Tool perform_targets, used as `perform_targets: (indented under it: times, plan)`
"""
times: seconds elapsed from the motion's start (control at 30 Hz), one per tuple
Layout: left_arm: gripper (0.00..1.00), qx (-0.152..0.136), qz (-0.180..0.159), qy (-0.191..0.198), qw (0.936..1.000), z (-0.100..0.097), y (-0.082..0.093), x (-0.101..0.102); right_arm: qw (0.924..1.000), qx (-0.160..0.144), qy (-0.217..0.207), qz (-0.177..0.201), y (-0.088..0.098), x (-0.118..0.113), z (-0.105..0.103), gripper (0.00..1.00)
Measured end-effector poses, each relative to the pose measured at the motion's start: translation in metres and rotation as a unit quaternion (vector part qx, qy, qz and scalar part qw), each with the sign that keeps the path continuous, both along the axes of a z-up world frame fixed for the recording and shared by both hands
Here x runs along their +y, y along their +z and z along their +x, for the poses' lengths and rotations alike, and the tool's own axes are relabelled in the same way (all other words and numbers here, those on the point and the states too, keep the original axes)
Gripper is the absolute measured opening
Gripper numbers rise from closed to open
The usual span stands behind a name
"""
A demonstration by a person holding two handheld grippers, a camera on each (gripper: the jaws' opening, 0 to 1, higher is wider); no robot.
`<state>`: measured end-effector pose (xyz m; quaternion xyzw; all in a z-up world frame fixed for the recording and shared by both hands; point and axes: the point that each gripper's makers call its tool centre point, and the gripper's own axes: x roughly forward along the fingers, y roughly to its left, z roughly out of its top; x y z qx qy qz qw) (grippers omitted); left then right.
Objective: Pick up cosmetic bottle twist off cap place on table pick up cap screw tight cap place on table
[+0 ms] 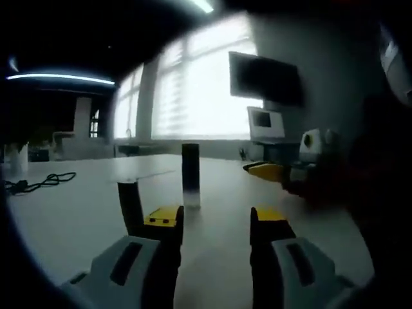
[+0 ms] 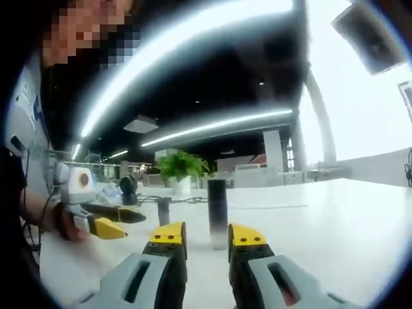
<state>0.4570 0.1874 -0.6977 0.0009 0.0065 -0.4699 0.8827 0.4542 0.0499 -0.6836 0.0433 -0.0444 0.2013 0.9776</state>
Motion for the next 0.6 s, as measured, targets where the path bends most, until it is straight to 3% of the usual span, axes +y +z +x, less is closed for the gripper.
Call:
perform_targets:
  times: [0.33, 0.43, 0.6]
  plan:
    - [0.32, 0.012, 0.006, 0.013, 0.9998, 0.018, -0.004, -0.013, 1.0000, 0.002, 0.002, -0.009, -0.002, 0.003, 0.001, 0.18]
    - [0.33, 0.018, -0.012, 0.009, 0.9997, 0.023, -0.001, -0.020, 0.9999, 0.002, 0.006, -0.013, -0.003, 0.005, 0.000, 0.18]
    - [0.36, 0.016, -0.009, 0.014, 0.9997, 0.034, -0.001, -0.037, 0.9999, -0.004, 0.010, 0.000, 0.002, 0.005, -0.001, 0.18]
